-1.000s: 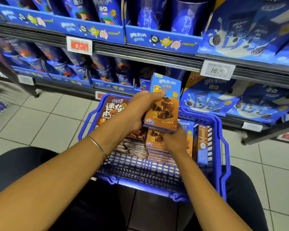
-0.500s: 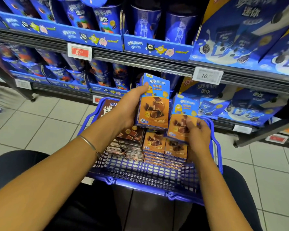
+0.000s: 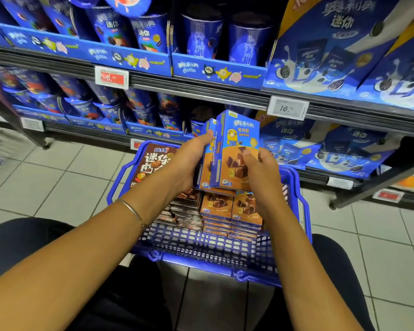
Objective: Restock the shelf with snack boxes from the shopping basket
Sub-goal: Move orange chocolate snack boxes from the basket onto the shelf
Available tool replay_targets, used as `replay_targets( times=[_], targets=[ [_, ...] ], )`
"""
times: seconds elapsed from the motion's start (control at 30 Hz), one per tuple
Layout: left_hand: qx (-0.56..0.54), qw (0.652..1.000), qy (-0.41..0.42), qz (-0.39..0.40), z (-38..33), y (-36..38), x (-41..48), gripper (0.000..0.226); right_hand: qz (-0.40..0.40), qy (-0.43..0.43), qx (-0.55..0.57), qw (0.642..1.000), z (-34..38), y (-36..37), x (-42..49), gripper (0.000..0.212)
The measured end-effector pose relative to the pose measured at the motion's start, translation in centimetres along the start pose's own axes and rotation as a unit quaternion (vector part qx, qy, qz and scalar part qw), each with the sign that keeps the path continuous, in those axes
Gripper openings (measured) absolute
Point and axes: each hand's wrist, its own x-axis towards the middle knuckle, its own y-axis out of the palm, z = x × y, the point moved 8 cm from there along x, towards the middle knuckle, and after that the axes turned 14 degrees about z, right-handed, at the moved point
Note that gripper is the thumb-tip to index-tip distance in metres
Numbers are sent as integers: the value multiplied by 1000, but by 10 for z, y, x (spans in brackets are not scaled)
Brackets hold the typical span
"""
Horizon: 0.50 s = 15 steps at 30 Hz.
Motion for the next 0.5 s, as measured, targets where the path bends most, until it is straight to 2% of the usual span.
replay_targets(
  times=[0.17,0.27,0.33,0.4,0.5],
  targets=[
    [26,997,28,61,2,11,-1,62,34,29,-18,999,-5,18,-4,14],
    [62,996,54,33,1,6,2,62,54,25,-31,998,-6,24,-4,22],
    [60,996,58,12,0,0,3,59,64,45,12,997,-11,24,0,33],
    [36,998,57,10,-3,-3,2,56,42,65,70,995,-24,14,6,41],
    [5,998,66,14,-9,-6,2,52,-39,83,-4,996,-60,-13,9,33]
  ],
)
